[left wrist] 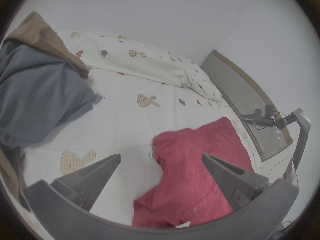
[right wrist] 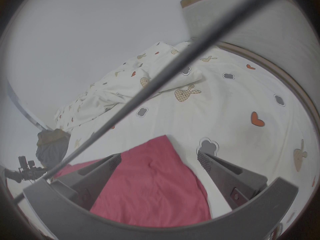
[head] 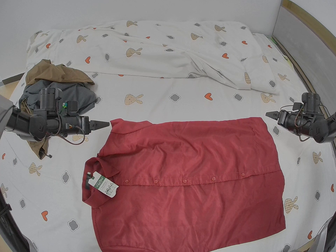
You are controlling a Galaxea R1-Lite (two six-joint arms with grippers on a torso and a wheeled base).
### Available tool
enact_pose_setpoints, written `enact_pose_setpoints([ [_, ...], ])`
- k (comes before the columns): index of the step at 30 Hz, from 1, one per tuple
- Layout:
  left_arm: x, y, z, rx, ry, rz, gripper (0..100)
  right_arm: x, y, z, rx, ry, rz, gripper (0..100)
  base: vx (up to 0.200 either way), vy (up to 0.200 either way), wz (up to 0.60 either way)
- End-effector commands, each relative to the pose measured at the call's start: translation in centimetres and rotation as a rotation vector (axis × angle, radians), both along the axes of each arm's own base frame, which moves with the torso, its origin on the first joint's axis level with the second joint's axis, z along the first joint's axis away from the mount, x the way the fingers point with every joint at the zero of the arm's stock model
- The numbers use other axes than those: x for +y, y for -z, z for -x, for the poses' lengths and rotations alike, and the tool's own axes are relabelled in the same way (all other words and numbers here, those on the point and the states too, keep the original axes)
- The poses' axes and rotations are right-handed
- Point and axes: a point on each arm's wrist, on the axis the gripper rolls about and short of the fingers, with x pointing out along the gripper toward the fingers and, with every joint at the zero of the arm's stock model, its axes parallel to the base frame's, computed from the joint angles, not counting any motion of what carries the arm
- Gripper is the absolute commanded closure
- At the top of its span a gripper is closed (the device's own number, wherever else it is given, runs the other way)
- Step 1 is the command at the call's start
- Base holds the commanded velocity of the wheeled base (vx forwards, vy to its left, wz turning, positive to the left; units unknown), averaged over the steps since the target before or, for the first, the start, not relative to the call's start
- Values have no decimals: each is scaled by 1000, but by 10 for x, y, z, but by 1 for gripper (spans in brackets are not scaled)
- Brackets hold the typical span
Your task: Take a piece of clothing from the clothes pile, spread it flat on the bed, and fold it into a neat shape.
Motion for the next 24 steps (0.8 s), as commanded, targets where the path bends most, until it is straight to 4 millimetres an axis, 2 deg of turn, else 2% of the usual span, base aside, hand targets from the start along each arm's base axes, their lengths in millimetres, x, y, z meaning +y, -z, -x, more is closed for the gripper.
enact_pose_setpoints([
  [1,-19,-27,107,85,-24,-108,0,36,-35,107,-55,-118,96,0,0,0,0],
  [2,-22,-24,117,104,-39,-153,0,43,-35,120,-55,-140,97,0,0,0,0],
  [3,-28,-19,134,135,-80,-245,0,50,-31,143,-44,-170,99,0,0,0,0],
  [5,-36,-8,154,200,-117,-340,0,55,-27,176,-42,-202,104,0,0,0,0],
  [8,-43,12,179,294,-137,-457,0,57,-13,210,29,-261,177,0,0,0,0],
  [9,-43,13,181,302,-136,-465,0,57,-11,214,41,-267,191,0,0,0,0],
  [10,-46,20,195,328,-123,-502,0,56,0,229,121,-289,292,0,0,0,0],
  [13,-50,29,216,363,-90,-507,0,61,17,245,273,-325,495,0,0,0,0],
  [15,-52,33,227,387,-86,-490,0,66,25,253,323,-339,532,0,0,0,0],
  [18,-53,41,239,437,-99,-459,0,72,32,261,339,-382,524,0,0,0,0],
  [24,-52,50,244,475,-93,-474,0,76,39,264,371,-422,523,0,0,0,0],
])
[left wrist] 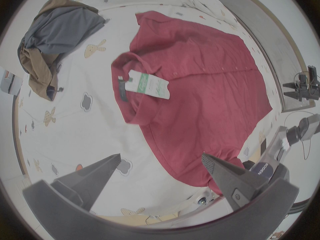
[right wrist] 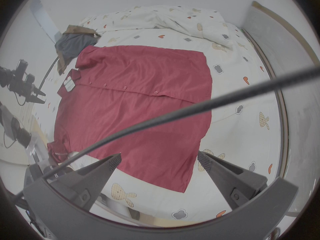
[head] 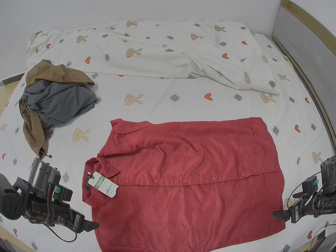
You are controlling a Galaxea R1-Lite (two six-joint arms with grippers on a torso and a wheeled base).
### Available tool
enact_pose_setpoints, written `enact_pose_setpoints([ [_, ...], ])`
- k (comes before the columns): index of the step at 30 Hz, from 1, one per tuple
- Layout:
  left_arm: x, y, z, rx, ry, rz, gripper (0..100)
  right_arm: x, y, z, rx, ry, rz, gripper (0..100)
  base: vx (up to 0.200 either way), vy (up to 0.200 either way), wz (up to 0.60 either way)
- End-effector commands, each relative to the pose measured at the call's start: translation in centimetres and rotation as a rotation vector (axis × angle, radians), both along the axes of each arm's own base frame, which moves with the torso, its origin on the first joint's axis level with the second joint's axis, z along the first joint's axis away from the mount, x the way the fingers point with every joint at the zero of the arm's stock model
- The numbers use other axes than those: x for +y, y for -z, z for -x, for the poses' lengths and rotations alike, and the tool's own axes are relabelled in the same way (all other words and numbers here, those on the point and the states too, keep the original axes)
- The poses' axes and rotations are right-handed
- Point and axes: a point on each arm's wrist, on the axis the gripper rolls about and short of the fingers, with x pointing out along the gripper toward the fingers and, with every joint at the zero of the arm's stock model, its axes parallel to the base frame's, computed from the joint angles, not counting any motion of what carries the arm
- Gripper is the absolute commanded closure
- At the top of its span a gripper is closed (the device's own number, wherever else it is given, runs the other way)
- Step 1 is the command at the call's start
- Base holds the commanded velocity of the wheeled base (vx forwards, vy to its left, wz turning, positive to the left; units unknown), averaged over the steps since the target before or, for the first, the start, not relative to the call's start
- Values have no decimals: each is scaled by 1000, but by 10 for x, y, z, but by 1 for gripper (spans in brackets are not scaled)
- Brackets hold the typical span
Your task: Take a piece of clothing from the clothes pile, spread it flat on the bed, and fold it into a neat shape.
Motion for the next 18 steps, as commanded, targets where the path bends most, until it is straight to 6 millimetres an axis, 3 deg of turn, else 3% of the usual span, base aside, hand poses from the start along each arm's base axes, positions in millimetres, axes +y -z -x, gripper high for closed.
enact_pose_setpoints([
  [1,0,2,17,3,21,-1,0,4,5,11,10,-50,9,0,0,0,0],
  [15,0,6,16,-20,25,6,0,4,7,10,23,-53,14,0,0,0,0],
  [18,-2,7,17,-14,39,4,0,5,8,9,31,-56,18,0,-200,0,0],
])
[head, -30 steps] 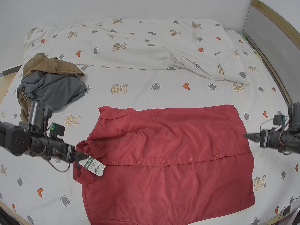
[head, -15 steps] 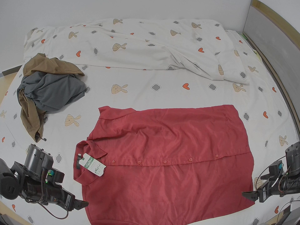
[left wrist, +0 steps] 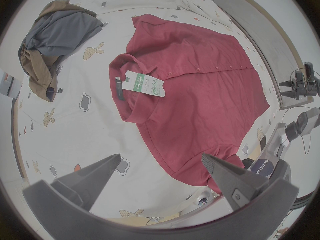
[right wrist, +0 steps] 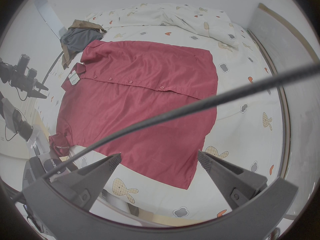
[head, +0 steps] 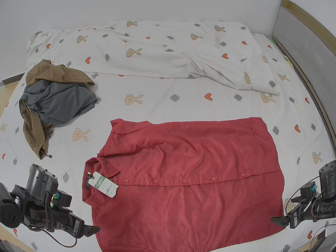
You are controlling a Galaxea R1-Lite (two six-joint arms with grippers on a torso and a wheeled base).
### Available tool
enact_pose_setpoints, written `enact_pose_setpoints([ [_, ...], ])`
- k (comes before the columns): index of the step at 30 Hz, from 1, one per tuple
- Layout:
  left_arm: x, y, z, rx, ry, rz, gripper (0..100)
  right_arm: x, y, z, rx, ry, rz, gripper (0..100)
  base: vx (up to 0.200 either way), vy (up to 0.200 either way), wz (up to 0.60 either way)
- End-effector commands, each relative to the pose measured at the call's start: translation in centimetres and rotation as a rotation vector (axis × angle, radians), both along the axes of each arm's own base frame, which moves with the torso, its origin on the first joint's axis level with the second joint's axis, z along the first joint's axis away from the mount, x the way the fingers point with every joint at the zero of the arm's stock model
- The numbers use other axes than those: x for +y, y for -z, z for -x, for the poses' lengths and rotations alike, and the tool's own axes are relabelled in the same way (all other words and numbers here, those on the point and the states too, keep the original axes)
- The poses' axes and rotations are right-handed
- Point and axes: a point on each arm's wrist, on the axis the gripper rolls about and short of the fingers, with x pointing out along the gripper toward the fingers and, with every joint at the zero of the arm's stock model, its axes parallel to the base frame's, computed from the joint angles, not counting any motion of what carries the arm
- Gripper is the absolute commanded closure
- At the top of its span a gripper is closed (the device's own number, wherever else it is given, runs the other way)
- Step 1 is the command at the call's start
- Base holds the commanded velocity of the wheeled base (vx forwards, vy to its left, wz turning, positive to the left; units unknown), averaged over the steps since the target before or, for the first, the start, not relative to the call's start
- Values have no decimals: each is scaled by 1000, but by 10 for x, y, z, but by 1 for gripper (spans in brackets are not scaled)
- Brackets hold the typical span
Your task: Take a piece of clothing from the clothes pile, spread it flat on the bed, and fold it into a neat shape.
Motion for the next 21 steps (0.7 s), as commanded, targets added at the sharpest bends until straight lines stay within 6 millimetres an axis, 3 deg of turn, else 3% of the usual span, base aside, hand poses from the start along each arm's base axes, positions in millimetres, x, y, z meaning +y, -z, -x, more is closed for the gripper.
enact_pose_setpoints([
  [1,-2,3,1,15,11,-6,0,1,2,-2,14,-7,6,0,-200,0,0],
  [3,-2,3,1,17,14,-5,0,2,1,-2,13,-15,4,0,-200,0,0],
  [15,-4,9,3,4,25,-1,0,10,4,1,23,-81,26,0,0,0,0],
  [21,-15,19,6,37,91,-57,0,33,28,9,81,-180,282,0,0,0,0],
])
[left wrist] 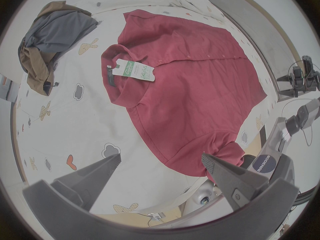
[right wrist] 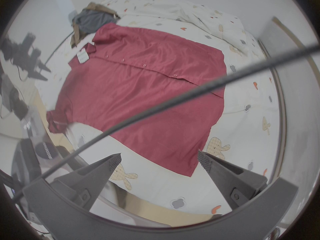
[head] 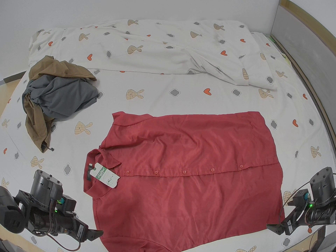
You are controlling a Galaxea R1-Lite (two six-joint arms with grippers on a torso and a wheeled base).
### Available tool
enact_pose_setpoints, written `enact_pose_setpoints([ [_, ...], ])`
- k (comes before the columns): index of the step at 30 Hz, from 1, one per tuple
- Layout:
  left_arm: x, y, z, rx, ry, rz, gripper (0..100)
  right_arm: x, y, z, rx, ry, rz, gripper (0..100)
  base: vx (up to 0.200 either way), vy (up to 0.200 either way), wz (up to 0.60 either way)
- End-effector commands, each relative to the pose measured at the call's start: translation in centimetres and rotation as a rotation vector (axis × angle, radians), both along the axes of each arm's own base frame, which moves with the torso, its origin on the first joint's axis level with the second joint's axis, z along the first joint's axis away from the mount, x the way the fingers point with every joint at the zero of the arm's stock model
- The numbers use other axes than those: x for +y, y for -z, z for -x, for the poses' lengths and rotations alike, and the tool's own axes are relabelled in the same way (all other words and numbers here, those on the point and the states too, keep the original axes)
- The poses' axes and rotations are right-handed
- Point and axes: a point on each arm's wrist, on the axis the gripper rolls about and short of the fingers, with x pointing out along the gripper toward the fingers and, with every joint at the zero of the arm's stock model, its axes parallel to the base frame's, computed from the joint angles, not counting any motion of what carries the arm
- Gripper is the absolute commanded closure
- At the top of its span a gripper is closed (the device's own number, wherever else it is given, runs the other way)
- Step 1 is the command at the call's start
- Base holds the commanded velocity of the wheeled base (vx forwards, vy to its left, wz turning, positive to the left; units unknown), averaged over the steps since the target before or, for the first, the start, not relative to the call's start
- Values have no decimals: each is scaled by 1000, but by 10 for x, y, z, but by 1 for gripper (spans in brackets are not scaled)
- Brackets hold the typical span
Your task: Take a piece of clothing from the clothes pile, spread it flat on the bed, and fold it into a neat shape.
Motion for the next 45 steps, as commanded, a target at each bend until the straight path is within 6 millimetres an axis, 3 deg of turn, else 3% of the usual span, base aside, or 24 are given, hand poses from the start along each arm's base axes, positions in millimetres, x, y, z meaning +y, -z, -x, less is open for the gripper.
enact_pose_setpoints([
  [1,-10,10,2,39,53,-55,0,18,21,4,65,-86,184,0,0,0,0],
  [3,-20,17,5,35,87,-149,0,29,35,5,60,-123,314,0,0,0,0],
  [8,-32,23,16,-2,138,-291,0,40,63,10,73,-195,424,0,0,0,0],
  [16,-31,19,18,-43,130,-291,0,43,94,17,122,-255,487,0,0,0,0],
  [21,-29,13,20,-74,123,-270,0,44,111,14,124,-201,532,0,0,0,0],
  [28,-27,13,24,-73,124,-271,0,51,124,6,43,-116,559,0,0,0,0],
  [45,-26,12,24,-81,124,-267,0,57,130,-11,-163,48,610,0,0,0,0],
])
